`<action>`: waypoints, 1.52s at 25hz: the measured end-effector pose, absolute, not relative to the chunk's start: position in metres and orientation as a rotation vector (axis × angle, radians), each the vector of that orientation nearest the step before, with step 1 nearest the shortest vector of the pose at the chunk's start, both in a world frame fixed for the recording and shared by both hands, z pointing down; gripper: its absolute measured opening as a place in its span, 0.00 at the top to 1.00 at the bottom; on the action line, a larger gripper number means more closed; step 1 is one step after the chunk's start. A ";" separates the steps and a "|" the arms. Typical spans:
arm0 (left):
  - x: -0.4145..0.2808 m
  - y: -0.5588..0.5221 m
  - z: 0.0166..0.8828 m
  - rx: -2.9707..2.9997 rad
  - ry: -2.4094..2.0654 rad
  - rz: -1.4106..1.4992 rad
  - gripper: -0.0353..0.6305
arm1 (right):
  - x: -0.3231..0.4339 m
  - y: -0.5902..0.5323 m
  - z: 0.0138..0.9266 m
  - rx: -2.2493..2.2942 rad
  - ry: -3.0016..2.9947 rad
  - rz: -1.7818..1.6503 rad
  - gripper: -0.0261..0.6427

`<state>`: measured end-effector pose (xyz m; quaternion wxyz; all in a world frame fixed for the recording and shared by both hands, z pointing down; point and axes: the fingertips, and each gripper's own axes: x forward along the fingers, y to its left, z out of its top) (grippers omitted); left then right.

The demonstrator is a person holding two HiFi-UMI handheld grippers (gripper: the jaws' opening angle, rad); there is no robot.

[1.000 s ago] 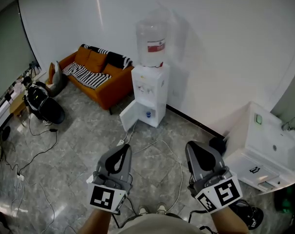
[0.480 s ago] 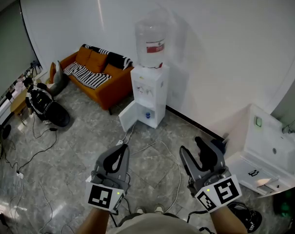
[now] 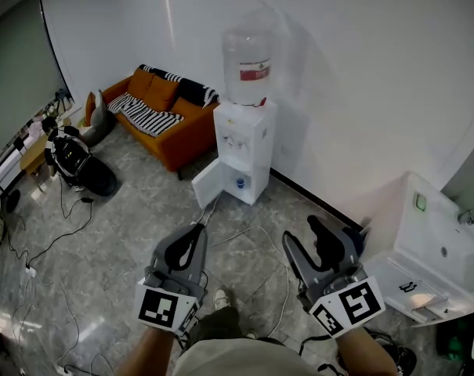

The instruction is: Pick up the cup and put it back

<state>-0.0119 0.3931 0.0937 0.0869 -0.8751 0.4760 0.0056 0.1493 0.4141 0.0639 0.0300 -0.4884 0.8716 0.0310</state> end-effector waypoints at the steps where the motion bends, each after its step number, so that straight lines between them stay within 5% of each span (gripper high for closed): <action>1: -0.012 0.388 0.096 -2.604 1.421 0.017 0.94 | 0.149 0.408 0.066 -1.502 2.690 0.097 0.66; 38: -0.145 -0.069 0.112 -2.689 1.427 0.002 0.94 | 0.031 -0.052 0.109 -1.673 2.710 -0.046 0.65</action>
